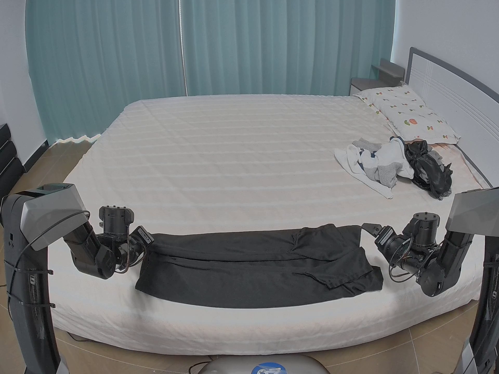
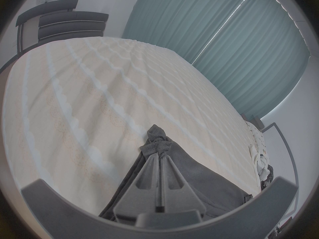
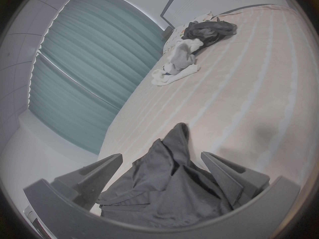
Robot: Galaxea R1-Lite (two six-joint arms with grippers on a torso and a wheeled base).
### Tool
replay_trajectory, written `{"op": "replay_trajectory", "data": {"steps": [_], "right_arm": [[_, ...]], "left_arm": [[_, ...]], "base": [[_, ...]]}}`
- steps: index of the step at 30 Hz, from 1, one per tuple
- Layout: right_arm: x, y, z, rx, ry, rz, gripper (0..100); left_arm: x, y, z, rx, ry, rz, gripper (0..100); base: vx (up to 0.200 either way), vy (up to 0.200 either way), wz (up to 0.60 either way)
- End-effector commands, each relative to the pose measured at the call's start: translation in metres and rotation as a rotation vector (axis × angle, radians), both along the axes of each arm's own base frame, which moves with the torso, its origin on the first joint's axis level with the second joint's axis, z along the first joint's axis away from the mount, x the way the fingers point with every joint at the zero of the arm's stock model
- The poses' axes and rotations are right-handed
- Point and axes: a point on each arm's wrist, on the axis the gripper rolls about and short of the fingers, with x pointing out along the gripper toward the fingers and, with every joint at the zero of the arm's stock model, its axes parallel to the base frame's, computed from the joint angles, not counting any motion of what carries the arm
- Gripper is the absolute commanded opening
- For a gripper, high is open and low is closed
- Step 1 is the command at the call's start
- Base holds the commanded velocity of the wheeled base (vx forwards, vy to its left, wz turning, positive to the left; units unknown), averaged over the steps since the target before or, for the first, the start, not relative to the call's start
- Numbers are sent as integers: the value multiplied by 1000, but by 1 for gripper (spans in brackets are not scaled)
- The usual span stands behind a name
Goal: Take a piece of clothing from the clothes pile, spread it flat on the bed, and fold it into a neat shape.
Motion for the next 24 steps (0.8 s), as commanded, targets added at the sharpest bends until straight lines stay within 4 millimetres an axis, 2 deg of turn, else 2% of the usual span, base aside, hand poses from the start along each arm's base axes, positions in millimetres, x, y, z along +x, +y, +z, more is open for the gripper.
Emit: {"op": "replay_trajectory", "data": {"steps": [1,3,5,7,13,15,18,21,24], "right_arm": [[1,14,5,10,-23,42,100],[4,30,5,11,-38,74,100],[3,37,3,9,-34,91,100],[3,38,2,9,-32,92,100],[-16,21,1,-4,27,64,100],[-30,26,10,3,39,106,100],[-44,44,8,1,79,174,100],[-48,54,0,-10,130,212,100],[-46,52,-4,-14,153,204,100]], "left_arm": [[0,0,0,-1,-1,1,0],[0,0,-1,0,2,-1,0],[0,0,-1,0,2,-1,0],[0,0,-1,0,3,-1,0],[-1,0,-6,0,14,-1,0],[-1,0,-8,-1,22,0,0],[-4,0,-11,-3,35,1,0],[-1,2,-19,-1,48,4,0],[0,3,-21,-2,51,4,0]], "base": [[0,0,0],[0,0,0],[0,0,0],[0,0,0],[0,0,0],[0,0,0],[0,0,0],[0,0,0],[0,0,0]]}}
